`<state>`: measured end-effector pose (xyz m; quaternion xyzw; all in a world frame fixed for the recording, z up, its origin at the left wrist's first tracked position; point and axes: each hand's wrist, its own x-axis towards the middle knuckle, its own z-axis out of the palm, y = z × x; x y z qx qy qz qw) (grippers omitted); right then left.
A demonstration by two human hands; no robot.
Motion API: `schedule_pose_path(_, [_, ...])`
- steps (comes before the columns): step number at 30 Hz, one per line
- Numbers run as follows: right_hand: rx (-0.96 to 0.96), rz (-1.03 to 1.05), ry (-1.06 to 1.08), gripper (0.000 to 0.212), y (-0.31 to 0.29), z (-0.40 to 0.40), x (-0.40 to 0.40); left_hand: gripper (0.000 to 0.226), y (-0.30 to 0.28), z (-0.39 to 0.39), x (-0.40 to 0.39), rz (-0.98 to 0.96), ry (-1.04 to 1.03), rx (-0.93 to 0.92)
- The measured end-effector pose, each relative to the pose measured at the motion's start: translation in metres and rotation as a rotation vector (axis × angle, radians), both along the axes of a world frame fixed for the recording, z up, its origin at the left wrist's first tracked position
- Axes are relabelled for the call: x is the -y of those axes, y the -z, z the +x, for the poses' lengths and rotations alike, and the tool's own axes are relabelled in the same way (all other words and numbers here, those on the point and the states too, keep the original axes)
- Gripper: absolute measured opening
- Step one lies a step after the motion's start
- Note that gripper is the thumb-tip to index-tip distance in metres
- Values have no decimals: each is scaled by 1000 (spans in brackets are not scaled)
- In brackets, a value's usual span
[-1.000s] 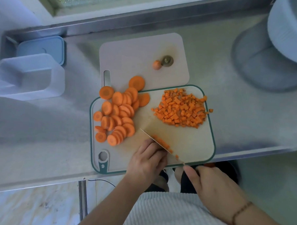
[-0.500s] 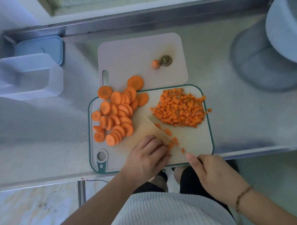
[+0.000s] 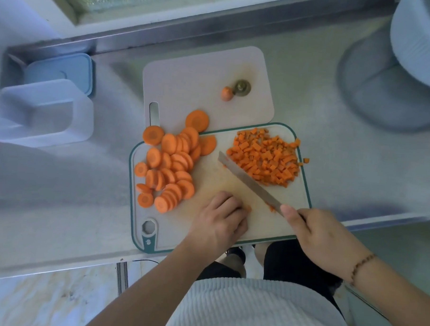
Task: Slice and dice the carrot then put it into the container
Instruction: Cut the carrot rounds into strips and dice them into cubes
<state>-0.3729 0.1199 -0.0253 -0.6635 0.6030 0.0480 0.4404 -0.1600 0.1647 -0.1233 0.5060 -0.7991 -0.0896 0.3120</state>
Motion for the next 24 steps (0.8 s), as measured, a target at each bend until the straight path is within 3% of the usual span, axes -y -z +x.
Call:
schedule_pose_path(8, [64,17,-16,62,-12,-3,-4,5,-5,-3,-2,27,-119,-95])
schedule_pose_path(16, [23,8,-98,69,-6,-9,-27,13,-5,10,-18,48,-78,-22])
schedule_pose_path(24, [-76,54,-116,68,-8,4,-24,11,-2,-1,-9,68,-127,-102])
